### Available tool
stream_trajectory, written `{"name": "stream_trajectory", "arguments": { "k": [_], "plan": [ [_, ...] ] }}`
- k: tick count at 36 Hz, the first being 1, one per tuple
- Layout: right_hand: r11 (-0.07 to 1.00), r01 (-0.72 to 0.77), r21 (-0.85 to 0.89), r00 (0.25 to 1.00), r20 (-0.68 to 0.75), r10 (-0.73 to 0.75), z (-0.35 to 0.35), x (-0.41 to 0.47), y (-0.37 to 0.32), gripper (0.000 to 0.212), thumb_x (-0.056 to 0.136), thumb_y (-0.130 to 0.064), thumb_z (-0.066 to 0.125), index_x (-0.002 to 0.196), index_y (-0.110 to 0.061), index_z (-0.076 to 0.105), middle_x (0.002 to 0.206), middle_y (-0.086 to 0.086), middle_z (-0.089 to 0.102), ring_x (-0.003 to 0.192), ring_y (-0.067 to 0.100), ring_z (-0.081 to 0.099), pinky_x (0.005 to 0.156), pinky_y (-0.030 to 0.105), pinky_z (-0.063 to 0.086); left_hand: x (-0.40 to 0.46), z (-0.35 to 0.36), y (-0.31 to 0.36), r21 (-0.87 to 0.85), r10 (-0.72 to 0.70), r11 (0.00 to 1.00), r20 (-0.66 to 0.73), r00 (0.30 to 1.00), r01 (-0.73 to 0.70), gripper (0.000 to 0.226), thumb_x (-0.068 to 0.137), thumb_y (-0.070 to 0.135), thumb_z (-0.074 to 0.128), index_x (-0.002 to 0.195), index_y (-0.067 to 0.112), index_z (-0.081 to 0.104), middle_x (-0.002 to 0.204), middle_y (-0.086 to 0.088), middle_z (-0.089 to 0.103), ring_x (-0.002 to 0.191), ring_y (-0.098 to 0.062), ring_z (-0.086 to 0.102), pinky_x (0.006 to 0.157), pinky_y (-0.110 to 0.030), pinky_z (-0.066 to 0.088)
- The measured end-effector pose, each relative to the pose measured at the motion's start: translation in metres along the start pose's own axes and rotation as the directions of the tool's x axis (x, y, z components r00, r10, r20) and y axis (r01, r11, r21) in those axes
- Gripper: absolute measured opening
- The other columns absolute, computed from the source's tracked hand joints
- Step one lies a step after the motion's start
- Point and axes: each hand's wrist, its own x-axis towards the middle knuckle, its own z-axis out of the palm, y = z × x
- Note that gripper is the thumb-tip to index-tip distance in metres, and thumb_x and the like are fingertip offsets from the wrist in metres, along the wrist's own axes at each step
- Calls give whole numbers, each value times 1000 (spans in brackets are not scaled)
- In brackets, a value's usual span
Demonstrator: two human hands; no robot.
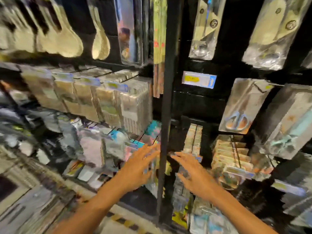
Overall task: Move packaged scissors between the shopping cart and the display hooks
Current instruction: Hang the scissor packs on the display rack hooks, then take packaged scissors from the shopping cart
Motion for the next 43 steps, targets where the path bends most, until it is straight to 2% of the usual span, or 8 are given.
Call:
{"name": "stream_trajectory", "arguments": {
  "k": [9, 14, 21, 25, 29, 33, 40, 43],
  "plan": [
    [978, 209, 9, 948, 242, -205, 117, 69, -122, 62, 97, -35, 54, 154, -28, 33, 160, -3, 30, 150, 20, 25, 120, 30, 21, -205, -27, -85, 138, -306, 941, -42, 951, 309, 73, 89, 35, 64, 155, 22, 38, 161, -10, 37, 147, -40, 34, 114, -60, 37],
    [948, 319, 13, 862, 410, -296, 179, 98, -190, 65, 103, -40, 51, 159, -31, 18, 162, -14, 15, 153, 11, 10, 122, 30, 15, -327, -35, -116, 60, -558, 826, -53, 828, 560, 63, 98, 43, 45, 157, 26, 33, 166, -4, 27, 153, -31, 22, 119, -55, 32],
    [896, 441, 58, 755, 515, -405, 256, 132, -253, 65, 100, -42, 54, 157, -32, 23, 162, -11, 22, 152, 12, 16, 121, 23, 13, -458, -30, -144, 164, -803, 580, -51, 594, 798, 73, 93, 52, 58, 157, 31, 31, 163, -3, 35, 151, -33, 31, 117, -55, 37],
    [877, 472, 86, 698, 572, -432, 293, 160, -278, 65, 101, -42, 53, 157, -33, 22, 163, -12, 20, 153, 12, 14, 121, 23, 12, -485, -38, -147, 193, -863, 481, -66, 500, 855, 67, 88, 54, 46, 146, 20, 52, 148, -8, 54, 137, -32, 41, 102, -54, 45],
    [843, 533, 77, 633, 625, -457, 330, 195, -293, 66, 100, -42, 52, 158, -29, 22, 163, -11, 22, 153, 13, 16, 120, 21, 8, -496, -41, -162, 197, -919, 377, -41, 392, 905, 60, 99, 59, 30, 144, 24, 49, 141, -7, 59, 128, -35, 55, 97, -51, 52],
    [816, 572, 82, 576, 668, -470, 364, 237, -301, 68, 97, -45, 55, 157, -29, 27, 161, -6, 28, 151, 17, 22, 123, 30, 19, -497, -43, -190, 214, -963, 271, 66, 263, 939, 65, 84, 55, 45, 140, 23, 53, 137, -9, 63, 119, -39, 65, 93, -51, 57],
    [815, 557, 158, 451, 767, -457, 413, 322, -334, 69, 101, -45, 50, 159, -21, 22, 165, 0, 21, 153, 20, 15, 125, 31, 14, -477, -51, -241, 161, -977, 173, 150, 149, 972, 71, 88, 54, 43, 149, 18, 50, 146, -14, 56, 133, -43, 54, 108, -54, 43],
    [816, 541, 201, 427, 771, -473, 432, 352, -355, 67, 98, -49, 48, 156, -23, 28, 161, -2, 27, 151, 20, 21, 124, 31, 17, -470, -49, -267, 179, -976, 152, 180, 119, 972, 75, 77, 57, 64, 142, 21, 54, 134, -6, 66, 120, -34, 66, 97, -42, 54]
  ]
}}
